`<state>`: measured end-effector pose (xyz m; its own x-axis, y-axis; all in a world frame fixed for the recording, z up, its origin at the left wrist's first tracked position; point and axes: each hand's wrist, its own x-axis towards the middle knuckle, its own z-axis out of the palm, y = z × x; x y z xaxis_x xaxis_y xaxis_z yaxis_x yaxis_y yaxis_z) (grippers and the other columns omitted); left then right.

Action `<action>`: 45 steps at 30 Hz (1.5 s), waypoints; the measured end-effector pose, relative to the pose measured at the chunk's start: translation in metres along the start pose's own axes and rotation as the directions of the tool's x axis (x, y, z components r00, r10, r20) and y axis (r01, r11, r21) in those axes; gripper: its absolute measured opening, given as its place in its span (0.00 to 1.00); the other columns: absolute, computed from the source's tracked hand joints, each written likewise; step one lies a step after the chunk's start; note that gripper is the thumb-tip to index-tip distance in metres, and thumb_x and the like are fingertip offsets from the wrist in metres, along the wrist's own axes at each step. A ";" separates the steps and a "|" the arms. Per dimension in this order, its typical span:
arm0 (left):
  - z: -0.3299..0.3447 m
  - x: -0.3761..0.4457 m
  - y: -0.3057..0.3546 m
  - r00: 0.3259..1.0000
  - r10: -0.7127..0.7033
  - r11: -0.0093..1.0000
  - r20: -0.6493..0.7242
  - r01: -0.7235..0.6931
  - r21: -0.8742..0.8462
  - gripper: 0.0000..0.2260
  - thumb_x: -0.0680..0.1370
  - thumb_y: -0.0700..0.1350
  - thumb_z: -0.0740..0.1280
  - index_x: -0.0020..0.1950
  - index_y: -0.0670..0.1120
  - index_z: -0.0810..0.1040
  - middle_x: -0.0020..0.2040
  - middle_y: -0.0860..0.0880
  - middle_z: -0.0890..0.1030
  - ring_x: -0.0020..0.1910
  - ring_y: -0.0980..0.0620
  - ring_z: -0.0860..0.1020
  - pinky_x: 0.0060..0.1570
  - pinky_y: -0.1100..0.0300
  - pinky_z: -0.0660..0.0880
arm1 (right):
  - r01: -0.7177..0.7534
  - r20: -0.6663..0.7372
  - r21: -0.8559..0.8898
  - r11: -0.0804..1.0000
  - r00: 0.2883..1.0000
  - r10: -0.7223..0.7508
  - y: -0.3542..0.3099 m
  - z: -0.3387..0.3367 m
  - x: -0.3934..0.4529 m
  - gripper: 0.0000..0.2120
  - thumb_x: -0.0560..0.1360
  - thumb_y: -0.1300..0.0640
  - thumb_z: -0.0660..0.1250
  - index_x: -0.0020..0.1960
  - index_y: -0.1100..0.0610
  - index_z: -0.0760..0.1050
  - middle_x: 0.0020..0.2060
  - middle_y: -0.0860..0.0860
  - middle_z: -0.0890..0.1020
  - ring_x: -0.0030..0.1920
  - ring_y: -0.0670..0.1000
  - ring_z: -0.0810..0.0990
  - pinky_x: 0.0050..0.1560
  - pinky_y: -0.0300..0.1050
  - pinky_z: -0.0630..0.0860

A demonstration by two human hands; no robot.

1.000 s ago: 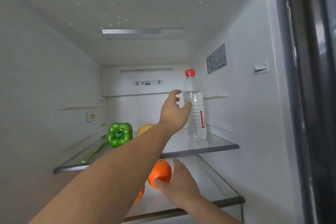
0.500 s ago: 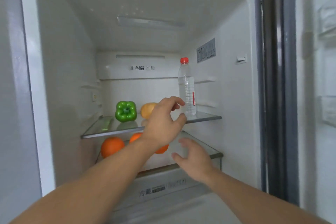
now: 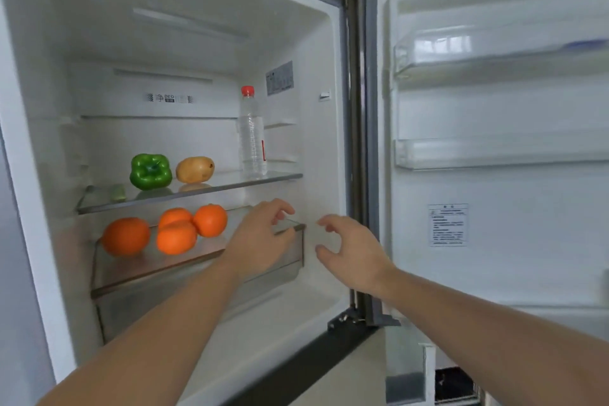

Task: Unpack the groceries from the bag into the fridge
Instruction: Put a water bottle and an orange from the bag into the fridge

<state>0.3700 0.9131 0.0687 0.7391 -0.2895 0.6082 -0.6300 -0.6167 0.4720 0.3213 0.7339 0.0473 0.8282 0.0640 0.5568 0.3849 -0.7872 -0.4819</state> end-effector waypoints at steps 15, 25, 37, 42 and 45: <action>0.202 -0.068 0.345 0.871 0.352 0.932 0.342 -0.295 -0.209 0.17 0.73 0.51 0.69 0.61 0.54 0.74 0.56 0.52 0.73 0.58 0.52 0.73 0.59 0.56 0.71 | -0.433 -0.329 -0.405 0.805 0.891 0.313 0.127 -0.349 -0.289 0.24 0.75 0.49 0.65 0.70 0.48 0.67 0.62 0.49 0.74 0.61 0.51 0.75 0.59 0.46 0.73; 0.354 -0.166 0.643 0.493 0.747 0.664 0.446 -0.577 -0.476 0.21 0.67 0.57 0.66 0.59 0.57 0.73 0.59 0.54 0.75 0.60 0.51 0.72 0.59 0.51 0.72 | -0.855 -0.605 -0.361 0.372 0.518 0.605 0.149 -0.544 -0.570 0.25 0.75 0.50 0.66 0.70 0.48 0.65 0.63 0.49 0.73 0.59 0.53 0.75 0.57 0.46 0.73; 0.443 -0.338 0.947 -0.038 0.992 0.078 0.117 -0.539 -0.839 0.18 0.72 0.55 0.67 0.62 0.58 0.70 0.63 0.57 0.69 0.65 0.53 0.66 0.61 0.54 0.69 | -0.981 -0.903 -0.010 -0.193 -0.075 0.423 0.068 -0.660 -0.799 0.28 0.73 0.46 0.68 0.70 0.48 0.66 0.62 0.52 0.74 0.59 0.55 0.76 0.58 0.47 0.73; 0.438 -0.446 1.035 -0.258 0.965 -0.172 -0.055 -0.457 -0.873 0.33 0.63 0.65 0.59 0.65 0.54 0.72 0.64 0.52 0.70 0.64 0.48 0.68 0.63 0.59 0.64 | -0.901 -0.918 0.198 -0.387 -0.308 0.248 0.010 -0.661 -0.880 0.28 0.74 0.47 0.67 0.71 0.48 0.64 0.64 0.50 0.73 0.61 0.52 0.76 0.60 0.46 0.73; 0.426 -0.520 1.067 -0.366 0.922 -0.270 -0.127 -0.370 -0.889 0.39 0.57 0.66 0.53 0.65 0.53 0.72 0.63 0.50 0.71 0.64 0.47 0.69 0.65 0.57 0.64 | -0.818 -0.888 0.338 -0.465 -0.441 0.131 -0.033 -0.644 -0.927 0.29 0.72 0.47 0.68 0.71 0.49 0.65 0.64 0.51 0.74 0.61 0.52 0.76 0.61 0.47 0.73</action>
<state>-0.5850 0.0937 -0.0164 -0.8818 -0.3694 0.2933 -0.3156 0.9242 0.2149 -0.7214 0.3058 -0.0169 -0.6767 -0.6758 0.2922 -0.7189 0.5206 -0.4606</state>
